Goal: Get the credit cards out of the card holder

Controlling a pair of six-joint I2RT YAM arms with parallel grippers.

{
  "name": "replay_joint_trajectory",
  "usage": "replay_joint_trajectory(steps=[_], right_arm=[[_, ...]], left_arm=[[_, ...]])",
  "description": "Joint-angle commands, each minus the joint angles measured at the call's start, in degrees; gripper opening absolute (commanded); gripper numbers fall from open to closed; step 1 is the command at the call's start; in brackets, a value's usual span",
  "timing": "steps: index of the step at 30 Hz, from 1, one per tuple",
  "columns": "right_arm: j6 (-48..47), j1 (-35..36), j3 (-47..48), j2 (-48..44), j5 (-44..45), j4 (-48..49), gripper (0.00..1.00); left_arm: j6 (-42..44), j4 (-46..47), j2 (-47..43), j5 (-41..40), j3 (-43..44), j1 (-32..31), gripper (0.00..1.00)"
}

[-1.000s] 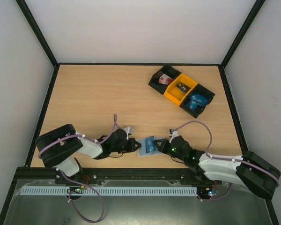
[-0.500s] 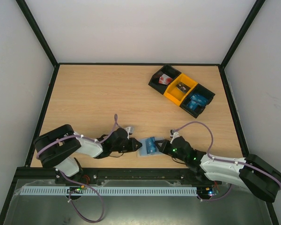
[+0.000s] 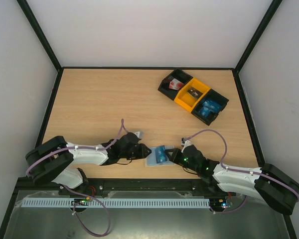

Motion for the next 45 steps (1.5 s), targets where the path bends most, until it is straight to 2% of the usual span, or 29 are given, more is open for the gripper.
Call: replay_joint_trajectory(steps=[1,8,14,25,29,35,41,45], right_arm=[[0.8,-0.3,-1.9,-0.1,1.5,-0.3,0.02],[0.9,-0.3,-2.6,-0.5,-0.4,-0.2,0.02],[0.9,-0.2,-3.5,-1.9,-2.0,0.0,0.06],[1.9,-0.3,-3.6,-0.2,-4.7,3.5,0.18],[0.6,-0.3,-1.8,2.4,-4.0,0.6,0.21],[-1.1,-0.5,-0.4,5.5,-2.5,-1.9,0.21],[-1.2,-0.6,-0.3,8.5,-4.6,2.7,0.21],[-1.2,-0.5,-0.3,10.2,-6.4,5.5,0.17]], left_arm=[[0.6,4.3,3.7,3.2,1.6,-1.3,0.19],[-0.3,12.8,12.8,6.7,0.7,-1.4,0.1],[-3.1,17.2,15.4,6.1,-4.1,-1.4,0.06],[-2.4,14.2,14.3,3.4,-5.3,-1.5,0.04],[-1.0,11.6,14.2,2.3,-4.4,-1.4,0.04],[-1.0,12.2,14.6,1.6,-5.4,-1.4,0.03],[-1.2,13.4,15.5,1.9,-6.0,-1.5,0.03],[-1.2,13.6,15.5,1.9,-6.1,-1.4,0.03]])
